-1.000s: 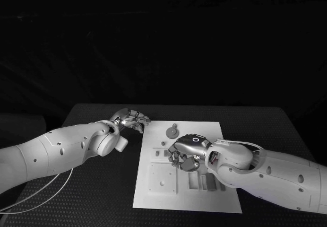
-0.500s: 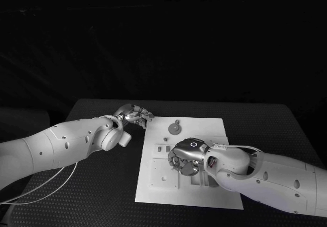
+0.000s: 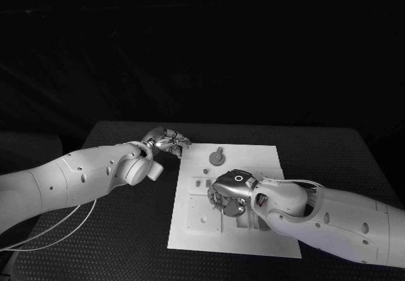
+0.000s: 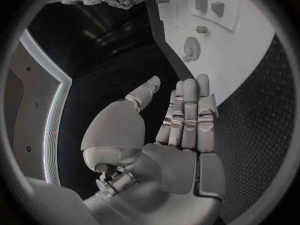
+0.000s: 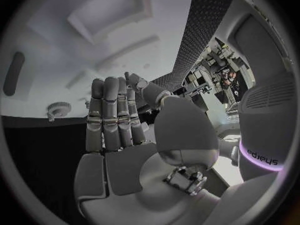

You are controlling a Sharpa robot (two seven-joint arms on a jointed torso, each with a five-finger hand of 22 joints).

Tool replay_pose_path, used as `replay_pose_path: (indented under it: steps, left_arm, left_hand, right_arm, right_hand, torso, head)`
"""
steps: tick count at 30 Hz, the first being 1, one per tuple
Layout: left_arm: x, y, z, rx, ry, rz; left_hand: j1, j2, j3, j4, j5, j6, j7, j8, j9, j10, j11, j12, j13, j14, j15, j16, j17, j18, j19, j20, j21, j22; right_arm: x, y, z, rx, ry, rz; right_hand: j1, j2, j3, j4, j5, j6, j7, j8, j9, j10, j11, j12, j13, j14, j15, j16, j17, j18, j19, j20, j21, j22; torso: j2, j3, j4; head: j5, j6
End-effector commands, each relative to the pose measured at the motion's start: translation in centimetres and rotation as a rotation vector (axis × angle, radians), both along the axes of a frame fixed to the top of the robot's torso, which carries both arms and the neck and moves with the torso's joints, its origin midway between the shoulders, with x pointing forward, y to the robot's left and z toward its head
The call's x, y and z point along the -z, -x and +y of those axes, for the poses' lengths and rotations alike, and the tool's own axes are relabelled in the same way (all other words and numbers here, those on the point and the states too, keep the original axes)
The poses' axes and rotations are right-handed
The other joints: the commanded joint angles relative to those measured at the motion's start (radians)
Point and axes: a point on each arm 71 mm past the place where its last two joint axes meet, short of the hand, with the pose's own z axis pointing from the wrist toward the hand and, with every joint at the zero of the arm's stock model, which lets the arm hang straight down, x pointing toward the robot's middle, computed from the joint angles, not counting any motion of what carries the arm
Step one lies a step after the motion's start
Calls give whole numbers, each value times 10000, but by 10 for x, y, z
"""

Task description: Assemble the parts on the task board

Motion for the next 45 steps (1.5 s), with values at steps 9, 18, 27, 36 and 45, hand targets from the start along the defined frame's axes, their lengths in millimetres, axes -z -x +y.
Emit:
replay_pose_path:
  steps: [9,18,27,36,45]
  left_arm:
    - [-3,0,-3,110,133,-67]
    - [-3,1,-4,117,197,-26]
    - [-3,1,-3,91,185,-18]
    - [-3,1,-4,131,194,5]
    - [-3,1,-2,116,184,28]
  left_hand:
    - [-44,14,-41,4,-34,-70,0,-41,-8,-62,9,23,22,84,-6,-71,19,192,74,-15,-54,-4]
    - [-75,7,-55,25,-34,-98,11,-49,-11,-69,12,21,29,84,-2,-81,28,189,79,-11,-66,-2]
    - [-79,6,-56,29,-34,-108,14,-50,-11,-72,13,21,32,84,-2,-86,33,190,81,-12,-73,-1]
    - [-86,7,-58,35,-34,-113,16,-48,-10,-75,13,21,36,84,-2,-90,38,189,82,-11,-80,0]
    - [-89,1,-61,36,-34,-118,17,-48,-9,-81,14,19,39,82,0,-95,42,189,81,-11,-87,0]
  right_arm:
    - [10,1,5,-37,269,69]
    - [15,2,6,-30,276,144]
    - [15,2,7,-13,278,94]
    - [11,1,7,204,-156,-407]
    - [13,1,8,176,3,-322]
  right_hand:
    - [2,114,37,3,69,64,-11,23,37,77,-29,-39,8,2,-56,69,16,78,69,6,65,230]
    - [0,119,38,2,69,62,-11,20,46,81,-30,-46,11,3,-58,70,18,78,72,4,69,230]
    - [-2,120,39,0,69,60,-11,17,57,84,-31,-55,16,4,-59,71,20,78,75,2,75,230]
    - [10,106,44,-4,69,72,-17,19,85,105,-39,-65,28,21,-69,84,30,78,90,-9,94,233]
    - [31,85,45,-3,68,88,-26,13,136,139,-56,-89,53,71,-92,126,57,78,154,-41,165,244]
  torso:
    - [1,3,12]
    - [-2,5,4]
    - [-1,13,-2]
    - [1,13,-2]
    - [-1,11,-9]
  head:
    - [14,-69]
    - [20,-81]
    - [59,-98]
    - [50,-100]
    - [53,-162]
